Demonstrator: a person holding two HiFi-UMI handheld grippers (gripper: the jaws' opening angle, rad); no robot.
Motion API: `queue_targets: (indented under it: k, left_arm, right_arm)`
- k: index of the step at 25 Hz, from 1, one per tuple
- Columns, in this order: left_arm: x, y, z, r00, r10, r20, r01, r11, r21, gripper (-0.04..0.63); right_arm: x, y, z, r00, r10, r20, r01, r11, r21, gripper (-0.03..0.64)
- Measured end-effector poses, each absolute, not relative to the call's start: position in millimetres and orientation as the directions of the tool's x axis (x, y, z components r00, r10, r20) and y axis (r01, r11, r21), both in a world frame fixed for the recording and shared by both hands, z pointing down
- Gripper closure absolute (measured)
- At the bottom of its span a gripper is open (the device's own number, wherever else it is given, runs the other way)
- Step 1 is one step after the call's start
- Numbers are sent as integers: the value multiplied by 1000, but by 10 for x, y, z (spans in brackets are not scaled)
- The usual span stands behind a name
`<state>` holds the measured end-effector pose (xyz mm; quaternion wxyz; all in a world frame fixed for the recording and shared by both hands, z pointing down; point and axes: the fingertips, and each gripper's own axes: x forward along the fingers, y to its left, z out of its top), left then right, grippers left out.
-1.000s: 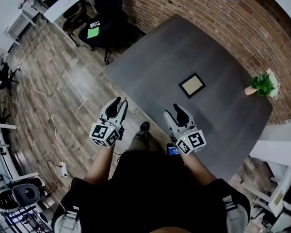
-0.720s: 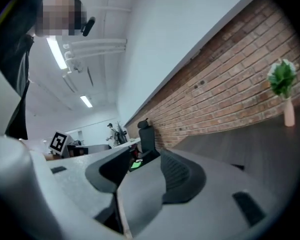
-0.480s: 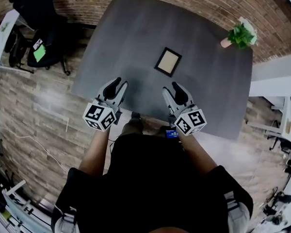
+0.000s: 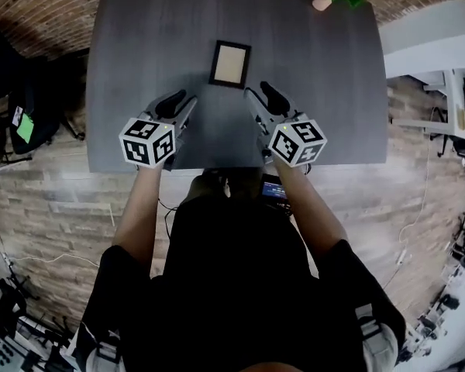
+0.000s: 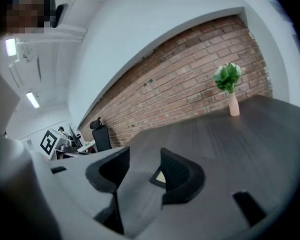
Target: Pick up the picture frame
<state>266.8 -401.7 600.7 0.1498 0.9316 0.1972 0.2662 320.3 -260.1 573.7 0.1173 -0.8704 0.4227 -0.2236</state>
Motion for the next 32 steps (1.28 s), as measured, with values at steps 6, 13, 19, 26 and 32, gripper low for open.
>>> queue_targets:
  k: [6,13,19,26,32]
  left_arm:
    - [3209,-3825,6280,711,484,510,295,-864,408,468]
    - [3811,-3881,6864,616,491,616,257,-864,432,468]
    - [4075,-3753,7336,498,515,698,227,-854,468,468]
    - [4238,-3652,7548,468,531,706,222,-844,488,468]
    - [4231,-3625,7601,461,517,721,236,-855,462,474]
  right_arm:
    - [3657,-2423,6259,547,-743,387,-555,-667,-498,419]
    - [4093,-2522,6949,478,-710,516,-470,-704,-533,419]
    - [4258,-2557,7315,371,-689,622,-457,-719,-524,420]
    - [4356,-2661,7480,342,-683,645,-463,-720,-517,420]
    - [4307,-2779,7538,286,-669,686,-536,-705,-464,436]
